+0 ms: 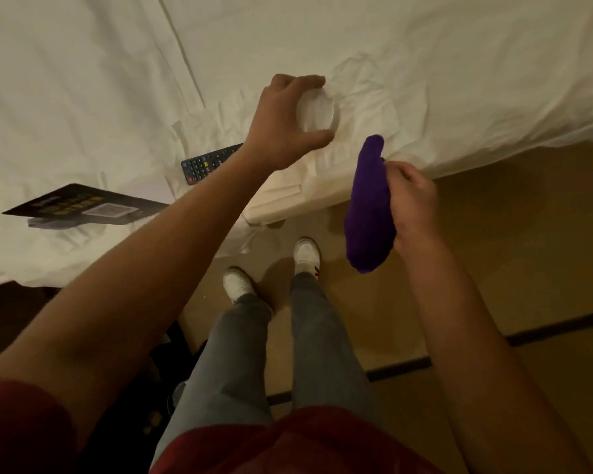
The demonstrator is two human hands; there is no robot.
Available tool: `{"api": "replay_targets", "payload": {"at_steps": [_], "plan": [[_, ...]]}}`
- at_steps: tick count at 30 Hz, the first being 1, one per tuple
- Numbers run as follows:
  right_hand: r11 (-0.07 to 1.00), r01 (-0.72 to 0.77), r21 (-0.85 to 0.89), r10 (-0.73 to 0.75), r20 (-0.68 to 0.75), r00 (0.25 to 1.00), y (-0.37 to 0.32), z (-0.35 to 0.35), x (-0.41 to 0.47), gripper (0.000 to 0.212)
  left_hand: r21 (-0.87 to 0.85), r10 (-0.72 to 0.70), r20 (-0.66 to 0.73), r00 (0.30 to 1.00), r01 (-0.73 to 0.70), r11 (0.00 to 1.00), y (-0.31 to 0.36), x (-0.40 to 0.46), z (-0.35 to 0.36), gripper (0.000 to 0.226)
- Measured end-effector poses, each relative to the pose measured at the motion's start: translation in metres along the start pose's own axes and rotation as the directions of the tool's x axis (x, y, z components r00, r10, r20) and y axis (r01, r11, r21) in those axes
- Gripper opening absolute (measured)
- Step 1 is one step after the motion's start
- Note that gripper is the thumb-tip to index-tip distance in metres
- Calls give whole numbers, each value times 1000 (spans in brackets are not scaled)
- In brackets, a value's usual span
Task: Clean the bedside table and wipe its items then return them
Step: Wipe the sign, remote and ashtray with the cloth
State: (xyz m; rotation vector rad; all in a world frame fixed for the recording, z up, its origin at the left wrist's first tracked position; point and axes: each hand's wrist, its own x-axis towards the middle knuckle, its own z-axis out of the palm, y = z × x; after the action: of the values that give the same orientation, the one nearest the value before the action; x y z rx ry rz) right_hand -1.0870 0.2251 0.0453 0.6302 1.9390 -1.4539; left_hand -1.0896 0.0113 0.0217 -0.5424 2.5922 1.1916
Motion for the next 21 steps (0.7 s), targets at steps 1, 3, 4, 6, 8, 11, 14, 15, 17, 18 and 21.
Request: {"api": "replay_targets", "payload": {"at_steps": [1,3,4,6,8,11,14,15,17,18,21], "plan": [[999,34,5,-34,-4,999,-8,2,-1,18,-120,-24,9,1000,24,992,4,-12,-10,74],[995,96,38,-97,12,995,-30,10,-8,17,-409,-70,61,996,89,908,13,-41,-28,63],[990,127,67,-130,31,991,-42,15,-12,17,-550,-91,89,992,125,826,16,-57,-35,57],[973,201,113,-209,67,976,-64,28,-24,18,-749,-152,126,980,195,633,20,-83,-44,50],[947,305,96,-313,86,946,-77,47,-35,15,-850,-253,103,962,217,480,24,-99,-50,46],[884,467,-32,-463,80,883,-80,81,-54,17,-891,-380,31,925,198,409,29,-110,-56,41],[810,565,-158,-570,14,821,-73,109,-77,18,-886,-385,-12,923,169,432,30,-118,-62,44],[790,583,-189,-593,1,805,-70,115,-85,19,-883,-369,-21,929,156,444,28,-121,-63,41],[765,600,-233,-618,-3,786,-63,123,-99,19,-886,-353,-24,935,144,442,22,-129,-65,43],[753,607,-253,-627,2,779,-60,126,-106,20,-887,-364,-28,931,145,438,17,-132,-65,46],[711,629,-313,-656,27,755,-50,127,-120,20,-889,-396,-39,917,149,432,9,-141,-64,49]]}}
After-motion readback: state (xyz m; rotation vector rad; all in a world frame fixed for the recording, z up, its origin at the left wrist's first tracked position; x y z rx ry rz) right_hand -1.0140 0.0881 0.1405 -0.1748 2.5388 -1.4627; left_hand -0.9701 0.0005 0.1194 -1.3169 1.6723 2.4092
